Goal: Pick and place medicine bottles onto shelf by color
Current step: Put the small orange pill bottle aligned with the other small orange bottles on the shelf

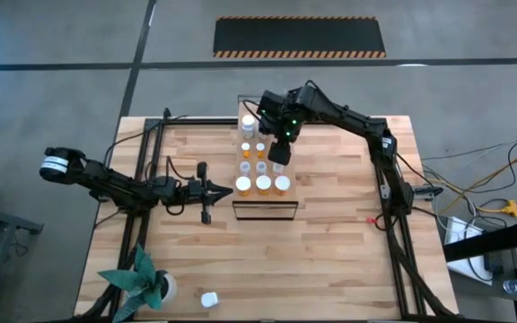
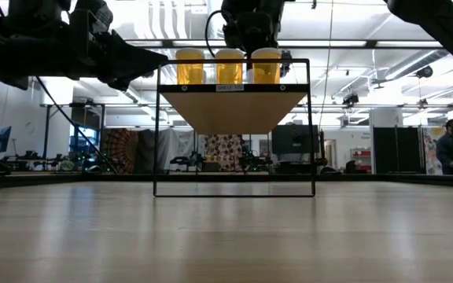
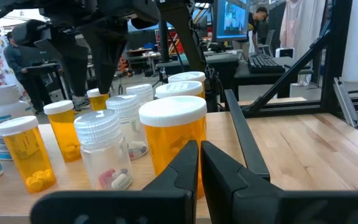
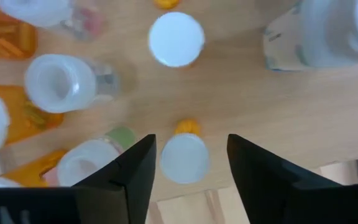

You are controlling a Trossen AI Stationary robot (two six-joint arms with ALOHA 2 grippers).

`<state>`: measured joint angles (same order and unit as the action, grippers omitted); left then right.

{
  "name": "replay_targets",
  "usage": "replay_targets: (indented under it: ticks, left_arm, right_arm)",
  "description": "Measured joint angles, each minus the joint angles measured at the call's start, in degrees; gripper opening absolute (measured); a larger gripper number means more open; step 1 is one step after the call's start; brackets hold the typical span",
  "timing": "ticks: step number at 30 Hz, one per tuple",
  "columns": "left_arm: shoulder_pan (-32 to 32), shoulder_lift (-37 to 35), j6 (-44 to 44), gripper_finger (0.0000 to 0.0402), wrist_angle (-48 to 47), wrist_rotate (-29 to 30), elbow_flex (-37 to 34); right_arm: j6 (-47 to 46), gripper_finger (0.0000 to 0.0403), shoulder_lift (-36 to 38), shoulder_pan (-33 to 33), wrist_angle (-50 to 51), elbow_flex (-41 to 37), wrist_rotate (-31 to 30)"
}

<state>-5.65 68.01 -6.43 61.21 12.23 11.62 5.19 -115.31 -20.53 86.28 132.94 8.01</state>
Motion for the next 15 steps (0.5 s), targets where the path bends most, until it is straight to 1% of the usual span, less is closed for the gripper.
replay_targets:
  ticks: [5,9,12,15]
  left_arm:
    - [0.0,0.0,-0.01,0.0002,0.0,-0.02,0.0]
    - [0.0,0.0,0.0,0.0002,-0.17,-0.02,-0.01]
    - [0.0,0.0,0.0,0.0002,-0.2,-0.02,-0.02]
    - [0.0,0.0,0.01,0.0002,-0.2,-0.02,-0.02]
  right_arm:
    - [0.64,0.0205,0.57,0.2,-0.02,1.03,-3.18]
    - [1.89,0.0205,3.86,1.34,0.0,1.57,-3.96]
    - [1.97,0.0188,6.65,2.66,-0.05,1.26,-7.26]
    - [2.21,0.0154,8.22,3.54,-0.22,-0.36,-8.03]
